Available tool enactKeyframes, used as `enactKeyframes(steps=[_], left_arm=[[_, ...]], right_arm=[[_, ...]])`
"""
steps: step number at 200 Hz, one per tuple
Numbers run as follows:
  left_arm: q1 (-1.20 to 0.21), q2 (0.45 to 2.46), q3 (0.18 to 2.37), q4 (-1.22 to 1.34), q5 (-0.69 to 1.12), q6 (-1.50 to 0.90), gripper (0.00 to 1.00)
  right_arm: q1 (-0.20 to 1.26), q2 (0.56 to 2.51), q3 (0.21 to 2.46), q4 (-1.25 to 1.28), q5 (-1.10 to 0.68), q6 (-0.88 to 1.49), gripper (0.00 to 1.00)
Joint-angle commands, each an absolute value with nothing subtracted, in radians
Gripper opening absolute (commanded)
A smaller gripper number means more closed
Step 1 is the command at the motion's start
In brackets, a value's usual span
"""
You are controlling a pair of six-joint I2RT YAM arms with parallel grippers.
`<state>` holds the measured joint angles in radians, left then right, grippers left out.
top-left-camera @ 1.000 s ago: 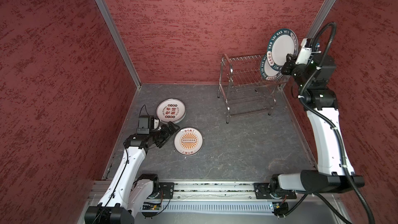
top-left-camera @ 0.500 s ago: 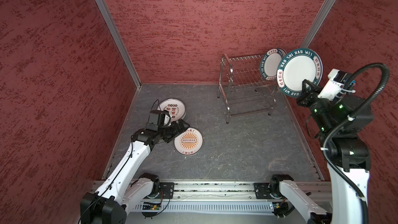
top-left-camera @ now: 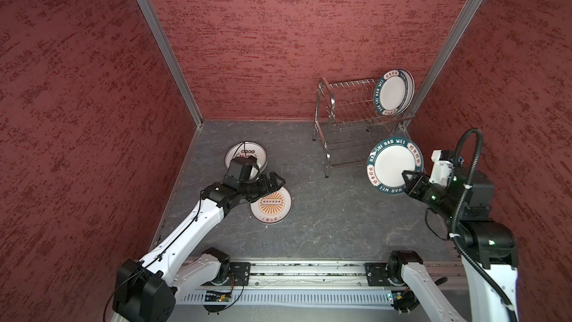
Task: Unload the plates from the dish rack
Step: Place the plate among the plates.
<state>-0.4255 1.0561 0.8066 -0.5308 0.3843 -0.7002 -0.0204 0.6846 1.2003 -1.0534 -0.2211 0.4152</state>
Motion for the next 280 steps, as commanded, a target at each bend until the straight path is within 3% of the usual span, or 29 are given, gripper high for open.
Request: enactKeyframes(steps=[1,46,107,226,280], left_arm=[[-0.462,1.076,0.844,-0.482,0.353,-0.714,0.99],[-0.523,1.113,0.846,-0.443,0.337,-0.754,1.00],[-0.599,1.146,0.837,-0.345,0.355,-0.817,0.96],[-0.704,1.362,0.969,-0.149,0.429,-0.865,0.90],[-0.726,1.438,0.999,-0.069,0.490,-0.885,0.81]], right_arm=[[-0.017,0.673,1.150,-1.059,-0.417,0.437,0.01],[-0.017,0.705,0.932,-0.860,-0.716,0.482,0.02],[-0.016,0.786,0.756,-0.540,-0.896,0.610,0.02],[-0.008,0.893,0.685,-0.391,-0.970,0.623,0.04],[-0.002,0.920,0.647,-0.256,-1.034,0.701,0.04]])
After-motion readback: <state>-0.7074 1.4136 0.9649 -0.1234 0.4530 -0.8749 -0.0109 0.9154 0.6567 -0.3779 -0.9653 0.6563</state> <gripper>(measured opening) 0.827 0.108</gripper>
